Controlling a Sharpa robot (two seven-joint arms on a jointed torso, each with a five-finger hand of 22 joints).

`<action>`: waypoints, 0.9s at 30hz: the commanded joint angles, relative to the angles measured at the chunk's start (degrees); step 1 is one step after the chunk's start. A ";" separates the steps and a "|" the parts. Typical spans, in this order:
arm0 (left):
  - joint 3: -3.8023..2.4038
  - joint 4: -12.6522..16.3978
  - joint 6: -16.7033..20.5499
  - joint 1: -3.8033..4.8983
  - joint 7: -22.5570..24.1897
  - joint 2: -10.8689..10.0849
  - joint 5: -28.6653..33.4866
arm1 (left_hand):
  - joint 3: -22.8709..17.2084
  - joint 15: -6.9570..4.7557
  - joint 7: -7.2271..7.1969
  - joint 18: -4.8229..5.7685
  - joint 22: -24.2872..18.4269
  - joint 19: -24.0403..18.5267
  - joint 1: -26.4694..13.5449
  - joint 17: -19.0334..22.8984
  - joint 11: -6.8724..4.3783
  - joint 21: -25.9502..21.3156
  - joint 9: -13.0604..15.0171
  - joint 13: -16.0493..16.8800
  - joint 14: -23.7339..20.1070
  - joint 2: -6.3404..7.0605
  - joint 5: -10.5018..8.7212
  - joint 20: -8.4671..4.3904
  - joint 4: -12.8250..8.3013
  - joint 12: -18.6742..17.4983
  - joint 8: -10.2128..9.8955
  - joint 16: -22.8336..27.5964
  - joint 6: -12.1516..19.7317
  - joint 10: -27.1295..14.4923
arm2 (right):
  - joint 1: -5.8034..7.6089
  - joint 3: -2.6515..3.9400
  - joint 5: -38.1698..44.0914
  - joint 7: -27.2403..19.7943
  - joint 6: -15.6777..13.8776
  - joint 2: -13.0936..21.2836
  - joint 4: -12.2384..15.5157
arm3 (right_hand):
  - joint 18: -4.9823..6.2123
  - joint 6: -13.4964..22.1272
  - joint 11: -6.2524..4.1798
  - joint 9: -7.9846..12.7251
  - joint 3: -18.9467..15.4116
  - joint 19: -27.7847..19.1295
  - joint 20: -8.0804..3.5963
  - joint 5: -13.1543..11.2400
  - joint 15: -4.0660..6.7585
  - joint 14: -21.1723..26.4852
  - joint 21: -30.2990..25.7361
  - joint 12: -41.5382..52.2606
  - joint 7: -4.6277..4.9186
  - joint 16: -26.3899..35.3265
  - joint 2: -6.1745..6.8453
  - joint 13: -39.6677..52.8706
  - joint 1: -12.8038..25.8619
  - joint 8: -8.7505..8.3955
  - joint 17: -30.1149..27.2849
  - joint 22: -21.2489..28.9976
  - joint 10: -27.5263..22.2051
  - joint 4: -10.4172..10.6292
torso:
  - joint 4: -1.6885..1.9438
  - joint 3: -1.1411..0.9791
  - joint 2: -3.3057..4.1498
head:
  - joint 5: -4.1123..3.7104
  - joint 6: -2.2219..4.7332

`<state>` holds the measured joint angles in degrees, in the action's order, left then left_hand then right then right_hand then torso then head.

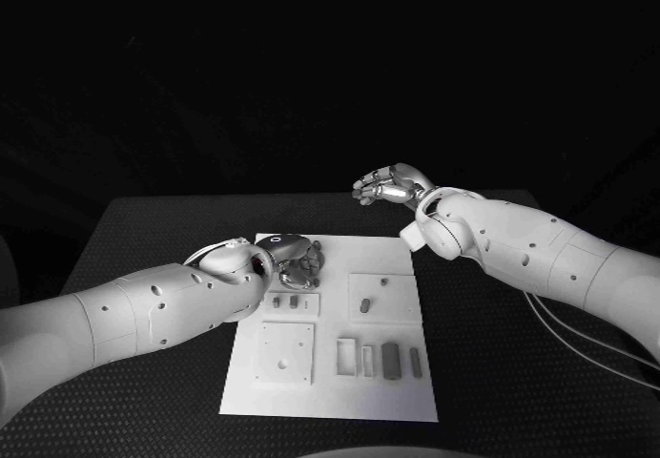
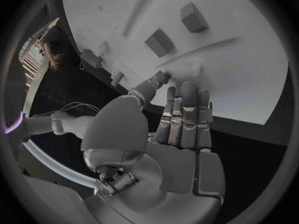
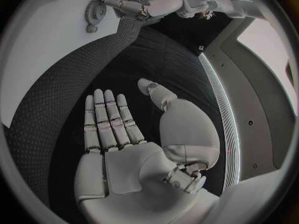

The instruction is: Assemble the parts on the task board

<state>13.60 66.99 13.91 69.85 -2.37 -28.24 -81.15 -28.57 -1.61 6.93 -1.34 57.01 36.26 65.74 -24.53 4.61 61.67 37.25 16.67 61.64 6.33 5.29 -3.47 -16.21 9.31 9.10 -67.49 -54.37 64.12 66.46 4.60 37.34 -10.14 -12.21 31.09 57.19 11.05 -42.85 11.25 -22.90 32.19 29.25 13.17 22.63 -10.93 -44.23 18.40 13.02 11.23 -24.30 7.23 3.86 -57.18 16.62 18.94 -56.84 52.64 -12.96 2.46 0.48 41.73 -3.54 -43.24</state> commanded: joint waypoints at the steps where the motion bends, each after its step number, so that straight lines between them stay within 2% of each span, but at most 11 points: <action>1: -0.02 -0.07 -0.67 -0.12 -0.14 0.35 -0.14 | -0.31 -0.04 -0.05 -0.57 0.02 0.23 -0.01 -0.08 0.11 0.35 -0.10 -0.06 0.32 -0.72 0.24 -3.70 -0.05 -0.36 0.39 -0.28 -0.55 0.44 | -0.02 0.01 0.07 -0.36 0.38 0.01 0.12 | -0.92 0.37 0.12 0.10 -0.10 0.22 -0.31 0.30 -0.13 0.34 -0.38 -0.29 1.46 -0.34 -0.28 0.07 0.11 0.20 -0.08 -0.06 0.37 -0.14 | 0.01 -0.03 0.01 | -0.07 -0.02; 14: -0.03 -0.98 -0.74 -1.01 -0.02 1.20 -0.14 | -0.38 -0.30 -0.10 -0.64 0.05 0.54 0.16 -0.37 -0.15 0.90 -0.40 0.01 0.77 -1.17 0.35 -3.92 -0.06 -0.24 0.57 -1.24 -0.84 1.75 | -0.01 0.01 0.07 -0.33 0.41 -0.06 0.13 | -0.92 0.37 0.12 0.12 -0.10 0.24 -0.31 0.29 -0.14 0.34 -0.42 -0.31 1.46 -0.35 -0.27 0.07 0.11 0.22 -0.10 -0.10 0.38 -0.14 | -0.02 -0.03 0.00 | -0.19 -0.15; 23: -0.03 -0.87 -1.32 -1.12 0.17 1.43 -0.14 | -0.47 -0.44 -0.16 -0.65 0.00 0.60 0.21 -0.59 -0.29 1.10 -0.62 0.02 1.02 -1.59 0.41 -4.03 -0.04 -0.27 0.56 -1.92 -0.78 2.22 | -0.01 0.01 0.07 -0.34 0.46 -0.16 0.09 | -0.92 0.37 0.12 0.13 -0.09 0.25 -0.31 0.29 -0.14 0.34 -0.45 -0.33 1.46 -0.36 -0.27 0.07 0.11 0.23 -0.11 -0.13 0.38 -0.13 | -0.02 0.01 -0.03 | -0.27 -0.24; 27: -0.03 -0.82 -1.82 -1.12 0.31 1.42 -0.14 | -0.62 -0.91 -0.41 -0.63 -0.05 0.69 0.39 -0.68 -0.80 1.31 -0.59 0.14 1.16 -2.06 0.55 -4.23 -0.10 -0.09 1.06 -2.37 -1.64 3.08 | -0.01 0.01 0.07 -0.36 0.47 -0.17 0.12 | -0.92 0.37 0.12 0.13 -0.09 0.25 -0.31 0.29 -0.14 0.34 -0.46 -0.33 1.46 -0.36 -0.28 0.07 0.11 0.23 -0.11 -0.14 0.39 -0.12 | 0.00 -0.03 -0.01 | -0.18 -0.28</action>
<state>13.36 66.00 13.97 69.10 -2.42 -27.02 -81.14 -28.95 -2.26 6.42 -1.33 57.02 36.67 66.24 -25.14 3.71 62.80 36.71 16.67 62.66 4.89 5.50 -3.48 -16.28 9.04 9.97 -69.67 -55.71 67.04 66.46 4.60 37.34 -10.12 -12.20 30.97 57.21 11.04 -42.85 11.26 -22.85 32.19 29.25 13.17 22.63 -10.94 -44.23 18.17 13.03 11.24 -24.29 7.23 3.87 -57.18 16.62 18.90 -56.89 52.63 -12.96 2.44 0.47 41.72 -3.79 -43.47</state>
